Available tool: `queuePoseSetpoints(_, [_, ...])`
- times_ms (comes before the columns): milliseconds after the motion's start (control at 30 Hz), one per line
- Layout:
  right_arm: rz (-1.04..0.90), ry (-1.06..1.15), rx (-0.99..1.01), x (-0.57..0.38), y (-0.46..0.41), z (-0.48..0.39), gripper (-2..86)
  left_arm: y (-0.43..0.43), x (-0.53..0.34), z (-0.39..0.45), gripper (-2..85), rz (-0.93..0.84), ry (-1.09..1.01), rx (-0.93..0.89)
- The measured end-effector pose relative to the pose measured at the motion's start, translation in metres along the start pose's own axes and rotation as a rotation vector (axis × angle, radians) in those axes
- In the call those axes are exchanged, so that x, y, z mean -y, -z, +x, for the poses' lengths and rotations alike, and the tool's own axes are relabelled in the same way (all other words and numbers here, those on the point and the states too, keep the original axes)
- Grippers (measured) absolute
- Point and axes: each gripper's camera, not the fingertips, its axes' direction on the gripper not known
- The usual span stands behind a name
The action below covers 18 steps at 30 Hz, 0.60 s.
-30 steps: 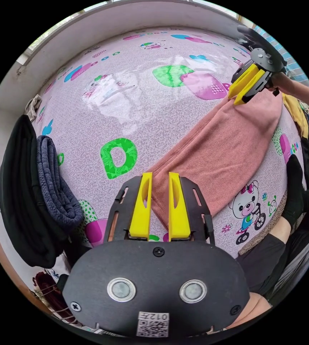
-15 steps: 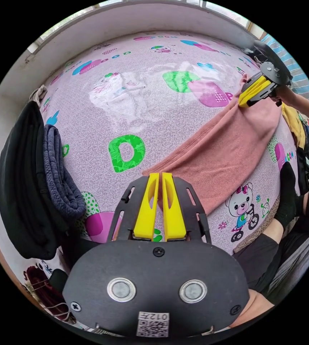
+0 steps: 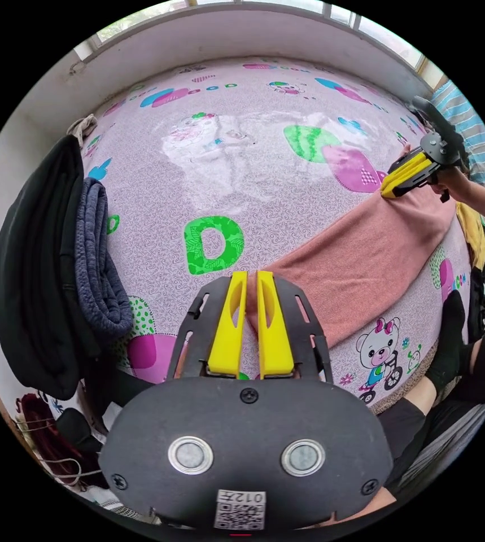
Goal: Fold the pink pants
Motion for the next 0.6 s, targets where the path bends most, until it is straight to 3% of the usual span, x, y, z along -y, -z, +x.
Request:
queuePoseSetpoints(133, [0.129,-0.140,0.067,-0.008,0.047,0.000,4.7,0.022,-0.003,0.014,0.6,0.113,0.003,0.119])
queuePoseSetpoints(233, [0.168,-0.241,0.002,-0.027,0.079,0.001,4.7,0.024,0.001,0.034,0.7,0.189,-0.086,-0.031])
queuePoseSetpoints(333, [0.213,-0.367,-0.014,-0.057,0.103,0.003,4.1,-0.002,0.010,0.054,0.7,0.103,-0.181,-0.159])
queuePoseSetpoints(433, [0.263,-0.486,-0.022,-0.093,0.118,-0.001,2.7,-0.028,0.013,0.070,0.7,-0.006,-0.229,-0.120])
queuePoseSetpoints(600, [0.240,-0.590,-0.105,-0.120,0.117,-0.010,2.1,-0.035,0.008,0.077,0.7,0.004,-0.187,-0.053])
